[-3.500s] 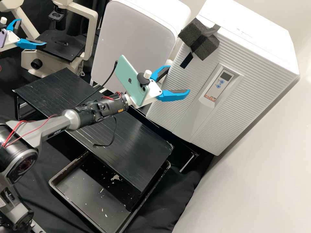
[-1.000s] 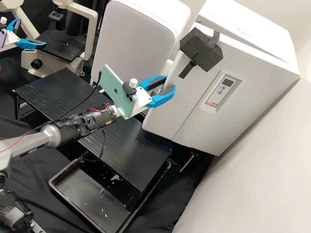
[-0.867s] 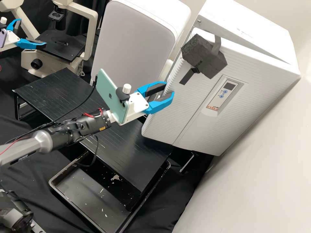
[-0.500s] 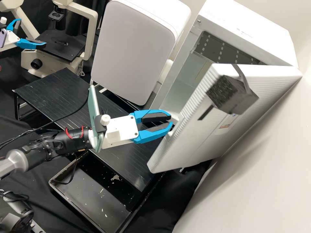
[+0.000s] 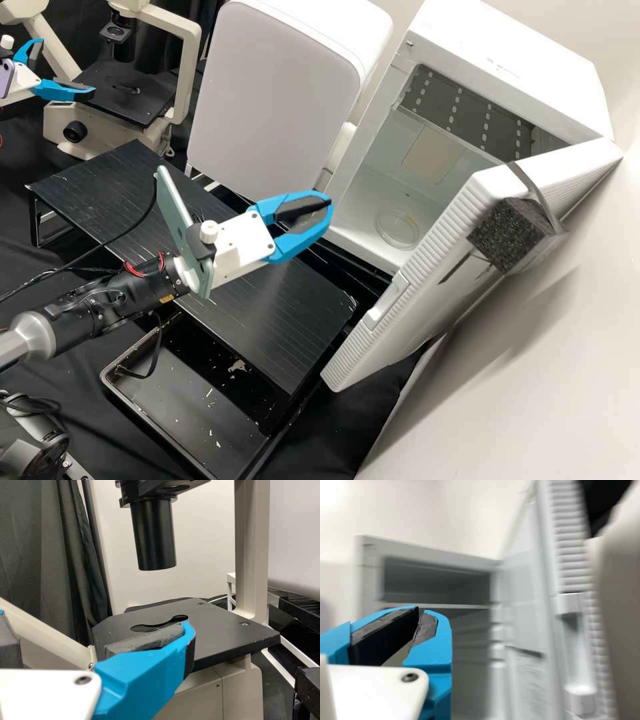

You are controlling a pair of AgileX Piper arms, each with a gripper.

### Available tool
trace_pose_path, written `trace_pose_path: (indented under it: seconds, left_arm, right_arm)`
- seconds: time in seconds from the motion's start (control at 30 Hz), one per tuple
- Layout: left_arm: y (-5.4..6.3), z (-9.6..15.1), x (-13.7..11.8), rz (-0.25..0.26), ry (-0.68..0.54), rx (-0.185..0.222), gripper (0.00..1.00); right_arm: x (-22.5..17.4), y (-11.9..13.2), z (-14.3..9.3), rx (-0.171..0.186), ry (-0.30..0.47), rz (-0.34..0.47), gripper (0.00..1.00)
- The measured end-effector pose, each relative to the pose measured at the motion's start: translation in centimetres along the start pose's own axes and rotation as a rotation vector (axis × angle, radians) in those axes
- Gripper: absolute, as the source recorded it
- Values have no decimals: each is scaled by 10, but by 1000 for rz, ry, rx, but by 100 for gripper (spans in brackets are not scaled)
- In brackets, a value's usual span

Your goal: Open the incubator door

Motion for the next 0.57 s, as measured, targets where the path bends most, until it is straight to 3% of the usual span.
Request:
trace_pose_path:
  seconds: [0.23, 0.57]
  left_arm:
    - [0, 0, 0, 0, 0, 0, 100]
    - [0, 0, 0, 0, 0, 0, 100]
  right_arm:
    - [3, -21, 3, 27, 27, -111, 100]
    - [-6, -47, 11, 191, 103, -171, 100]
